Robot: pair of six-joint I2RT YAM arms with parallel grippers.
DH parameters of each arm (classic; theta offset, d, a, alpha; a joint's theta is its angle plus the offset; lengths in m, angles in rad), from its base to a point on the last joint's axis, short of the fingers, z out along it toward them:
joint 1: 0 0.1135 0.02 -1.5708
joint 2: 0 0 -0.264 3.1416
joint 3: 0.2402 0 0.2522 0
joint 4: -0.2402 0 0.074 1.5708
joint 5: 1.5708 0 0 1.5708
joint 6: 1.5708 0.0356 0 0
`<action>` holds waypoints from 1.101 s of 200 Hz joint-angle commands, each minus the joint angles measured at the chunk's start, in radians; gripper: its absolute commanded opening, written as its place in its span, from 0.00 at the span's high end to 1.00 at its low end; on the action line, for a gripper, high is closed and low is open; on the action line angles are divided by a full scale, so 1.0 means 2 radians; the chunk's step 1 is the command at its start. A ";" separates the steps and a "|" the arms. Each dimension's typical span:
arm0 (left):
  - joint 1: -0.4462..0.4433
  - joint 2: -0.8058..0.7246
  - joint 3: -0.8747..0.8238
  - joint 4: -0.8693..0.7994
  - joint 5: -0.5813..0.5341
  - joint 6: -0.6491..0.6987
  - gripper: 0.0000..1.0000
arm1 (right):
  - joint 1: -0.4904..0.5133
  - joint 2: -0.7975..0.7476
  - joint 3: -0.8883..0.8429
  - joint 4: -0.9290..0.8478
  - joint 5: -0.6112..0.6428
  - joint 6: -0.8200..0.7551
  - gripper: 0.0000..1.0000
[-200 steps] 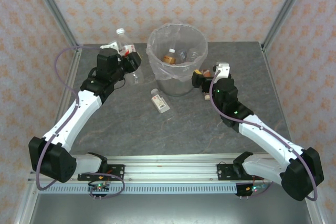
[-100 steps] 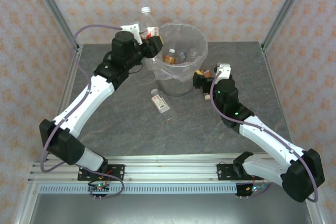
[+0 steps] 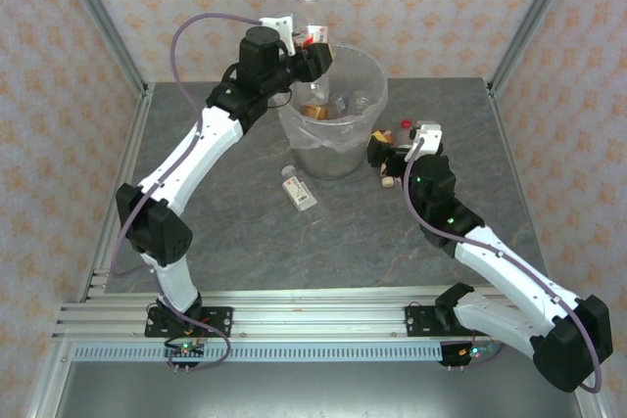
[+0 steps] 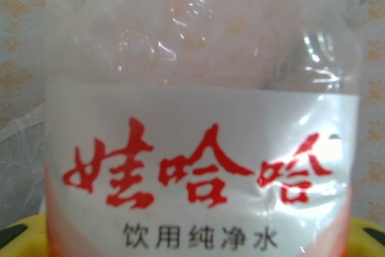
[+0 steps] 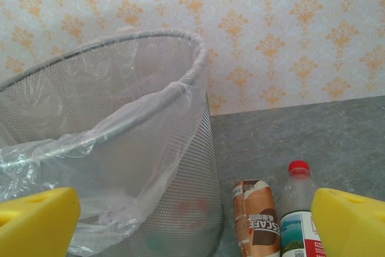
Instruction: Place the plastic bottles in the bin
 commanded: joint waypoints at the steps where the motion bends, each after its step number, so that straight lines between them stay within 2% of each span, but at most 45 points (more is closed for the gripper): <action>1: -0.005 0.033 0.038 -0.038 0.004 0.018 0.47 | -0.003 -0.011 -0.001 -0.011 0.011 0.004 0.01; 25: -0.011 0.056 0.038 -0.045 0.001 0.031 0.47 | -0.003 -0.014 -0.003 -0.015 0.013 0.007 0.01; 65: -0.026 0.090 0.058 -0.089 -0.035 0.063 0.47 | -0.003 -0.012 -0.004 -0.013 0.016 0.014 0.01; 110: -0.039 0.122 0.068 -0.117 -0.074 0.071 0.46 | -0.003 -0.011 -0.003 -0.015 0.019 0.015 0.01; 152: -0.045 0.162 0.104 -0.169 -0.083 0.067 0.44 | -0.003 -0.008 0.002 -0.018 0.016 0.014 0.01; 220: -0.046 0.159 0.112 -0.189 -0.080 0.063 0.20 | -0.003 0.000 0.008 -0.022 0.016 0.010 0.01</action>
